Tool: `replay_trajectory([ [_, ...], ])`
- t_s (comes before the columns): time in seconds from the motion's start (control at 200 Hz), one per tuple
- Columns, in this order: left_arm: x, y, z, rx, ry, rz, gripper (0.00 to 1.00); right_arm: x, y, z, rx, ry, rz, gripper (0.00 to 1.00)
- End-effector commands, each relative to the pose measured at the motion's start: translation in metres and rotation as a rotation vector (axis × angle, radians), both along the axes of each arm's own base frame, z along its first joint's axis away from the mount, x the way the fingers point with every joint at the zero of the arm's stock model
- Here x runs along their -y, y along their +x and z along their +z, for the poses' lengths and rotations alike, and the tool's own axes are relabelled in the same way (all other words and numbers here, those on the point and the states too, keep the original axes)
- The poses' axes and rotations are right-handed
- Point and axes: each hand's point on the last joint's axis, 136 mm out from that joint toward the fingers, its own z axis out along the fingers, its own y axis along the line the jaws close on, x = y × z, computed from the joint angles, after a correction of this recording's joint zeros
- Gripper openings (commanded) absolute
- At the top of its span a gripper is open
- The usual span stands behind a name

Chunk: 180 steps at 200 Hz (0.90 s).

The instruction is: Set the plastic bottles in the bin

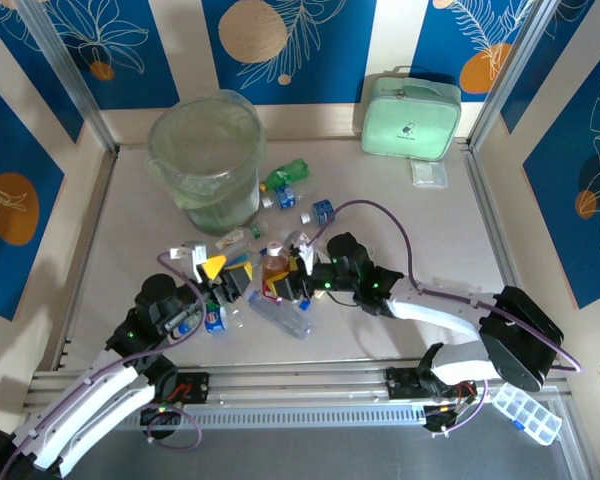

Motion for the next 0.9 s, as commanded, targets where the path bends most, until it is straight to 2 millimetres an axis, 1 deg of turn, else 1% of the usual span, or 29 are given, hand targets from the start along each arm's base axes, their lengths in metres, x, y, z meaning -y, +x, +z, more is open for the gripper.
replay_trajectory([
  [0.0,0.023,-0.015,0.025,0.109,-0.076,-0.167,0.93,-0.01,-0.012,0.011,0.018,0.031,0.091,0.3],
  [0.105,0.029,-0.017,0.027,0.134,-0.079,-0.204,0.9,-0.016,-0.018,0.007,-0.009,0.019,0.14,0.3],
  [0.25,0.031,-0.021,0.03,0.172,-0.083,-0.229,0.86,-0.025,-0.029,0.004,-0.031,0.004,0.203,0.3],
  [0.375,0.036,-0.026,0.033,0.189,-0.097,-0.272,0.83,-0.029,-0.033,0.002,-0.043,-0.007,0.225,0.3],
  [0.54,0.045,-0.023,0.025,0.155,-0.083,-0.305,0.78,-0.03,-0.035,0.001,-0.055,-0.012,0.238,0.3],
  [0.58,0.047,-0.021,0.022,0.14,-0.075,-0.31,0.75,-0.03,-0.036,0.002,-0.053,-0.012,0.242,0.3],
  [0.645,0.05,-0.02,0.02,0.132,-0.068,-0.324,0.66,-0.03,-0.036,0.002,-0.055,-0.015,0.243,0.3],
  [0.805,0.049,-0.021,0.022,0.145,-0.062,-0.322,0.47,-0.032,-0.037,0.001,-0.055,-0.024,0.249,0.3],
  [0.855,0.047,-0.022,0.023,0.151,-0.061,-0.315,0.44,-0.032,-0.037,-0.001,-0.06,-0.029,0.249,0.3],
  [0.895,0.045,-0.022,0.025,0.157,-0.062,-0.308,0.44,-0.033,-0.037,-0.002,-0.061,-0.033,0.252,0.3],
])
